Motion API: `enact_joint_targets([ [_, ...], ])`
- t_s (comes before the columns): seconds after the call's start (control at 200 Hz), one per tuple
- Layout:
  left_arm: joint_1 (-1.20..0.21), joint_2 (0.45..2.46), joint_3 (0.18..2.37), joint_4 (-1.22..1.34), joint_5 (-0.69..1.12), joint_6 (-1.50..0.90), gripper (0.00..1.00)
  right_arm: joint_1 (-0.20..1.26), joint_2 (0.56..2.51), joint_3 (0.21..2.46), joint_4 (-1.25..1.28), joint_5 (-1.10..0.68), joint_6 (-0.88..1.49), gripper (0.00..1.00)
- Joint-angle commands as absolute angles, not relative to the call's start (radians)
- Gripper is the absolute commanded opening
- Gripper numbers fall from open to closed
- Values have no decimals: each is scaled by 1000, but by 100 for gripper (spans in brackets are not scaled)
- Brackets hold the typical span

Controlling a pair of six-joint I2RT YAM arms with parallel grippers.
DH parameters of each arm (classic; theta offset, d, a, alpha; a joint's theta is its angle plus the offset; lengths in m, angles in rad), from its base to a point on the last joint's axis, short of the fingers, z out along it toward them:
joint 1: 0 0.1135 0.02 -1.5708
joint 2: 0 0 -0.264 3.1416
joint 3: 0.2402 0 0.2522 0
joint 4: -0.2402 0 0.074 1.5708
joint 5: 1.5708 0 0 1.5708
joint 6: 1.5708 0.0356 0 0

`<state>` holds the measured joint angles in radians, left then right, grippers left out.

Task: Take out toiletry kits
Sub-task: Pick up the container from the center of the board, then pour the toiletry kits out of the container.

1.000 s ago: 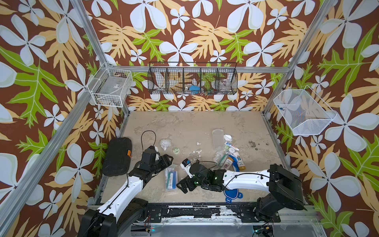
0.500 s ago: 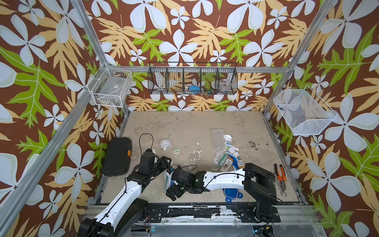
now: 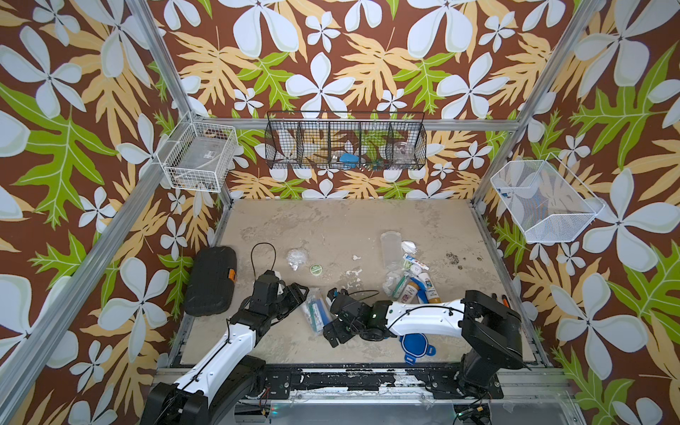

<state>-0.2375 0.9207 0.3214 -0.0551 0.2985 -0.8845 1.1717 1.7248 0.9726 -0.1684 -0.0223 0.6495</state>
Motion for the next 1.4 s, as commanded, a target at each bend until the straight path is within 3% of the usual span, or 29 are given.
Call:
enact_joint_targets([
  [0.0,-236,908,312,-40,330,-893,69,1182,1685,971,-140,-40,639,99],
  [0.24,-236,814,377,-117,226,-892,68,1208,1766,1067,-111,-74,576,100],
  [0.41,-236,787,412,-158,207,-876,68,1189,1868,1114,-107,3,563,99],
  [0.761,-237,807,398,-131,240,-869,68,1181,1870,1089,-107,0,550,85],
  [0.926,-236,863,446,-132,258,-813,68,1181,1812,1075,-149,-23,541,74],
  [1.136,-236,930,526,-140,289,-754,67,1177,1749,1150,-366,-51,489,68],
  [1.396,-231,972,574,-120,229,-704,69,1140,1773,1426,-871,-159,381,60],
])
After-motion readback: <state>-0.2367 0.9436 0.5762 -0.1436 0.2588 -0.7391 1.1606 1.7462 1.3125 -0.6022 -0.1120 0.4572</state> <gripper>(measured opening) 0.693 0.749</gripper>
